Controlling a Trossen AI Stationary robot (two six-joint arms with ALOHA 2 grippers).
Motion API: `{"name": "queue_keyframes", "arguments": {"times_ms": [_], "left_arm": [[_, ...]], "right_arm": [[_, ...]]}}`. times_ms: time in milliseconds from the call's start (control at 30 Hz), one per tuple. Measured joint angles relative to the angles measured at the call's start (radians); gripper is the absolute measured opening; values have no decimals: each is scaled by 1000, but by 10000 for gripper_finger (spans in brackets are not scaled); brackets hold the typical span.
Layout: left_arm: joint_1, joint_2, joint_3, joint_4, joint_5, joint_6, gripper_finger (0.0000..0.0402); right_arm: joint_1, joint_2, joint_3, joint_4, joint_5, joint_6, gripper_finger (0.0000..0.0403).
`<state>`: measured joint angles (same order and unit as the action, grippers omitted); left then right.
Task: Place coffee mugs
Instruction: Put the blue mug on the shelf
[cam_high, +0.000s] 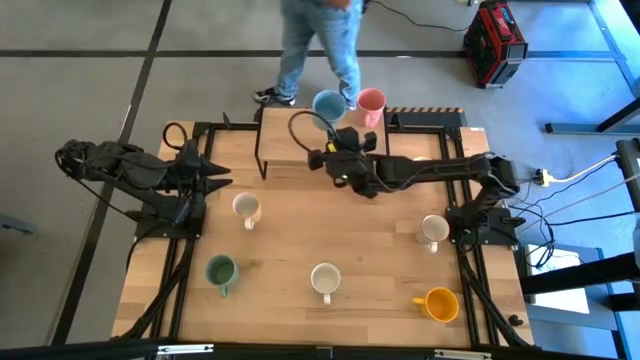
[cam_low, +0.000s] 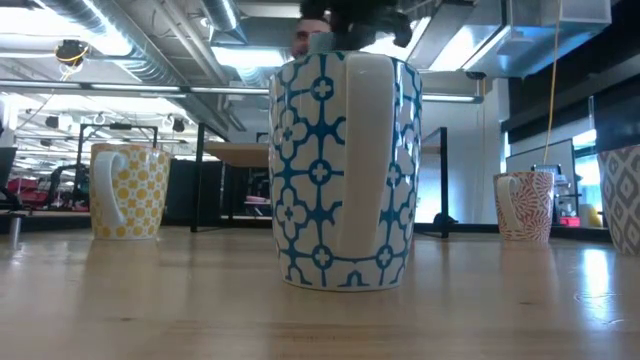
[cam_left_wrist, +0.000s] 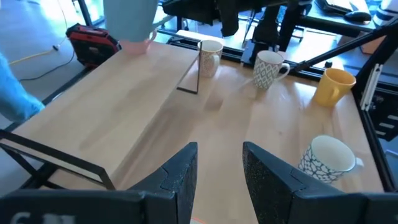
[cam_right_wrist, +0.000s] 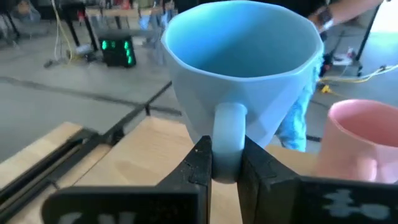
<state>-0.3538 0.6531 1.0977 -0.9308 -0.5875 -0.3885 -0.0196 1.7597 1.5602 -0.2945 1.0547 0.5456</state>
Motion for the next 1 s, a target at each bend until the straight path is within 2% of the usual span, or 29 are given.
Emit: {"name": "queue_keyframes", "arguments": {"times_ms": [167,267,533,1000], "left_arm": [[0,0,0,1,-15,0,123],[0,0,-1,1,-21,1,123],[0,0,-1,6,-28,6,123],[0,0,-1,6,-32,6,123]], "right_arm": [[-11,116,142,-131,62,51,25],[-38,171,188,-166,8,83,25],[-121,237,194,-306,-17,232,25],[-182,250,196,-387,-30,346,25]]}}
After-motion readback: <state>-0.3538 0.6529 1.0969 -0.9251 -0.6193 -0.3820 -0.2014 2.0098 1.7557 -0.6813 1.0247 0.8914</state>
